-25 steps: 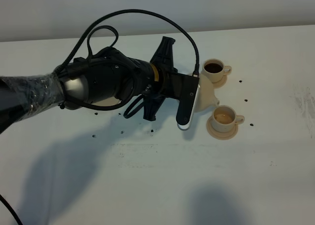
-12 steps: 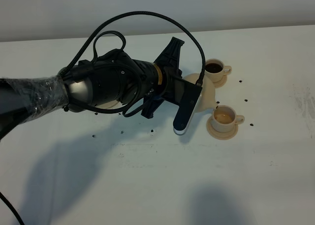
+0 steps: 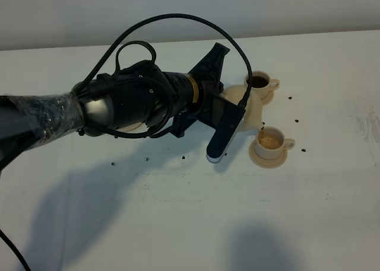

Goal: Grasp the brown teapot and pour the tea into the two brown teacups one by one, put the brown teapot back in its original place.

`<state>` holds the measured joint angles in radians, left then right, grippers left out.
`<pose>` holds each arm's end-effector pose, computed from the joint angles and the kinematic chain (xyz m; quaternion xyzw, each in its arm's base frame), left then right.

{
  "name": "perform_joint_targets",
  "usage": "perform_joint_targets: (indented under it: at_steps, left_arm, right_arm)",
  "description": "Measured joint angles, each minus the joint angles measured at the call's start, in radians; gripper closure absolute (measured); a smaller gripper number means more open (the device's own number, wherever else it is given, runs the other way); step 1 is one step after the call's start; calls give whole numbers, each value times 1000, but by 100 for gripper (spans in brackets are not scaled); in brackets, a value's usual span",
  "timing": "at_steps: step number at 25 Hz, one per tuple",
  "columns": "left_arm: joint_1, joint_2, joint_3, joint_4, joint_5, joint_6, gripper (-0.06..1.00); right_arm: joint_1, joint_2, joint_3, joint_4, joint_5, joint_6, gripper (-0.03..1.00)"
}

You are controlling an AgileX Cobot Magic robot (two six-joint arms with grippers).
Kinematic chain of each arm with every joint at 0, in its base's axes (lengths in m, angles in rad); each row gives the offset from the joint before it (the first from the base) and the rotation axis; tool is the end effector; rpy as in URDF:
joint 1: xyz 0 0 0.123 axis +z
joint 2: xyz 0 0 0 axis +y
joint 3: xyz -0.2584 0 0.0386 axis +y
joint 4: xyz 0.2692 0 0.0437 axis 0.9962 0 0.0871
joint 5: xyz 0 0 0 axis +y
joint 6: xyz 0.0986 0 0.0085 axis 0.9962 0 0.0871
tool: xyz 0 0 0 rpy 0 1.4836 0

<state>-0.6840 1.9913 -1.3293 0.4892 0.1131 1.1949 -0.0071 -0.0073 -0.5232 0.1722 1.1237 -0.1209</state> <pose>0.3576 -0.2847 0.1503 0.8296 0.3516 0.2281 0.3689 0.0373 0.0150 0.2866 -0.0561 0.8566 0.0532 0.5102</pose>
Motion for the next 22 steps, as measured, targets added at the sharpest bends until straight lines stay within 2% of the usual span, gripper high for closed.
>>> perform_joint_targets:
  at_steps: [22]
  left_arm:
    - [-16, 11, 1, 145, -50, 0, 85]
  right_arm:
    - [0, 0, 0, 0, 0, 0, 74]
